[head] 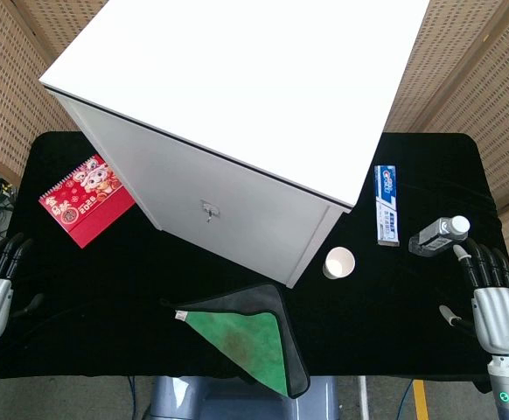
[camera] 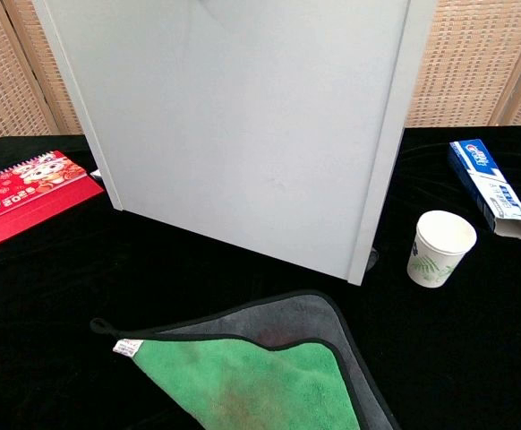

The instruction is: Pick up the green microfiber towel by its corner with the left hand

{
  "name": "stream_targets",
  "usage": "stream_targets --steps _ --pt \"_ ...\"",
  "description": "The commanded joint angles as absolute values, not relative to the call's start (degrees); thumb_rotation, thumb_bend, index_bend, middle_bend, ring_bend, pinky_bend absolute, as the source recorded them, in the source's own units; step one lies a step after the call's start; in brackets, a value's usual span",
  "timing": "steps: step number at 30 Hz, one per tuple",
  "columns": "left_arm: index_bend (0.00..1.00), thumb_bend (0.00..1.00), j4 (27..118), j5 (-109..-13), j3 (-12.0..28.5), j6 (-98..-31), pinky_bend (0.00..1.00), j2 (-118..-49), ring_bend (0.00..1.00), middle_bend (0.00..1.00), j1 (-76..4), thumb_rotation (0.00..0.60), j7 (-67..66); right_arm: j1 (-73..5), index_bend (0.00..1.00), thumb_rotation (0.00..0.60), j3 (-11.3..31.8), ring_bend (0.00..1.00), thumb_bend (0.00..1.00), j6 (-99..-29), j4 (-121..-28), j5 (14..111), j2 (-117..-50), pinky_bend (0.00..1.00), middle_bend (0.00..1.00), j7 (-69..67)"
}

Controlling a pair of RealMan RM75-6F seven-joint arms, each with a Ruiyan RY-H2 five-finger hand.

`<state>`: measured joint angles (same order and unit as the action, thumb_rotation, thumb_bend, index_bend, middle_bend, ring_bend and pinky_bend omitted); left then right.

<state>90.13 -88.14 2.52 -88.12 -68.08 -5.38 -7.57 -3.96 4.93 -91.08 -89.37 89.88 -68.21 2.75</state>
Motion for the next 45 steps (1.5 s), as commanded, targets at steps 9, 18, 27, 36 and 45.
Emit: stream_targets --steps 9,18,27,36,45 --pt "0.0 0.22 90.74 -87.83 2.53 -87.7 0.0 -67.95 0.0 0.0 -5.44 0.6 -8.1 -4.06 0.01 0.6 4.56 0.0 0.17 -90.46 -89.32 90.01 -68.26 0.0 0.0 2.61" --pt "0.0 0.23 90.65 -87.72 2.42 -86.7 0.0 -68.08 0.0 0.0 -5.88 0.6 -8.14 -3.95 0.01 0.6 4.86 0.0 0.17 -90.32 -89.62 89.21 -68.2 0.0 0.0 2.69" --pt "0.0 0.23 91.1 -88.24 2.23 -86.65 0.01 -68.57 0.0 0.0 -6.08 0.6 -9.22 -3.62 0.01 0.6 4.92 0.0 0.17 -90.89 -89.69 89.28 -67.94 0.0 0.0 2.07" --pt "0.19 0.24 91.35 -89.31 2.08 -85.75 0.55 -69.89 0.6 0.64 -7.08 0.6 -9.49 -3.85 0.01 0.6 4.88 0.0 0.17 -90.2 -90.0 89.12 -67.89 0.0 0.0 2.18" --pt "0.45 0.25 96.55 -88.3 0.2 -72.94 0.76 -71.67 0.85 0.92 -13.02 0.6 -16.86 -3.76 0.01 0.6 5.06 0.0 0.17 -90.0 -90.53 88.55 -67.4 0.0 0.0 1.42"
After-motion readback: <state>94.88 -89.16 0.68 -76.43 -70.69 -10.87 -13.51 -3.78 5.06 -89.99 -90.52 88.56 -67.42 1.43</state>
